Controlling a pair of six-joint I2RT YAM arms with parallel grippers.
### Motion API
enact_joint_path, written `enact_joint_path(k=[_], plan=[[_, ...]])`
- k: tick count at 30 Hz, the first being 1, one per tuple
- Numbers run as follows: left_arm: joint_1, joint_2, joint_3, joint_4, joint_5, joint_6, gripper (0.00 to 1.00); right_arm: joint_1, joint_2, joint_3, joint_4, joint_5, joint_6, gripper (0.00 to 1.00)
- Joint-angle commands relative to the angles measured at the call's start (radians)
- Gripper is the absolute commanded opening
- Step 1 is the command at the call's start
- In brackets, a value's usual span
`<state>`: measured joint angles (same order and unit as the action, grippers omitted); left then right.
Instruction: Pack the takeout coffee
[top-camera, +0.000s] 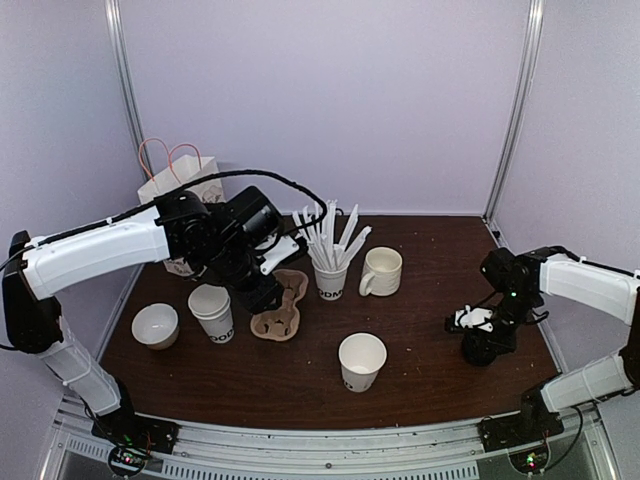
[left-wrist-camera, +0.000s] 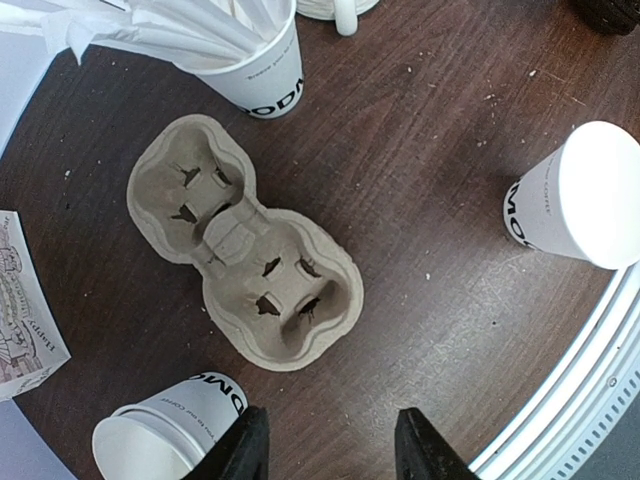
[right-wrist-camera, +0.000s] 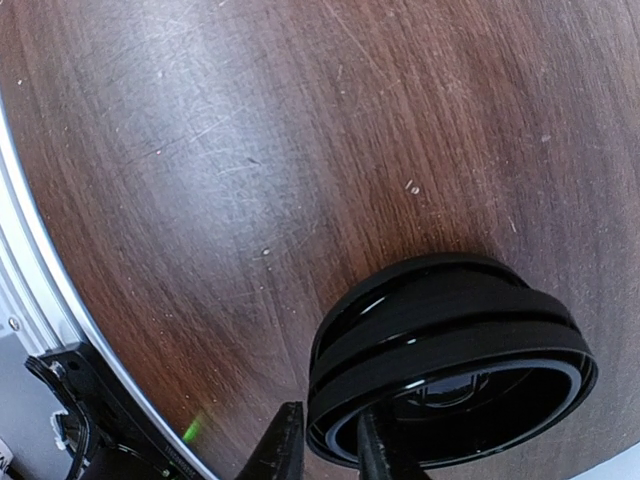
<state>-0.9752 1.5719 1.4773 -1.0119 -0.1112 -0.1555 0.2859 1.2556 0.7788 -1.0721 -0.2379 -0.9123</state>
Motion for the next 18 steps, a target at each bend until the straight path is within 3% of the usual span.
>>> enact_joint_path(k=[1, 8, 18], plan=[[-0.002, 0.008, -0.015, 0.035, -0.003, -0.002, 0.45, 0.006, 0.016, -0.005, 0.011, 0.004, 0.007, 0.20], [-0.009, 0.008, -0.020, 0.052, 0.002, -0.001, 0.45, 0.006, -0.022, 0.060, -0.098, -0.012, 0.023, 0.07], [-0.031, 0.038, -0.005, 0.098, 0.043, 0.030, 0.45, -0.005, -0.014, 0.139, -0.182, -0.111, 0.065, 0.02]])
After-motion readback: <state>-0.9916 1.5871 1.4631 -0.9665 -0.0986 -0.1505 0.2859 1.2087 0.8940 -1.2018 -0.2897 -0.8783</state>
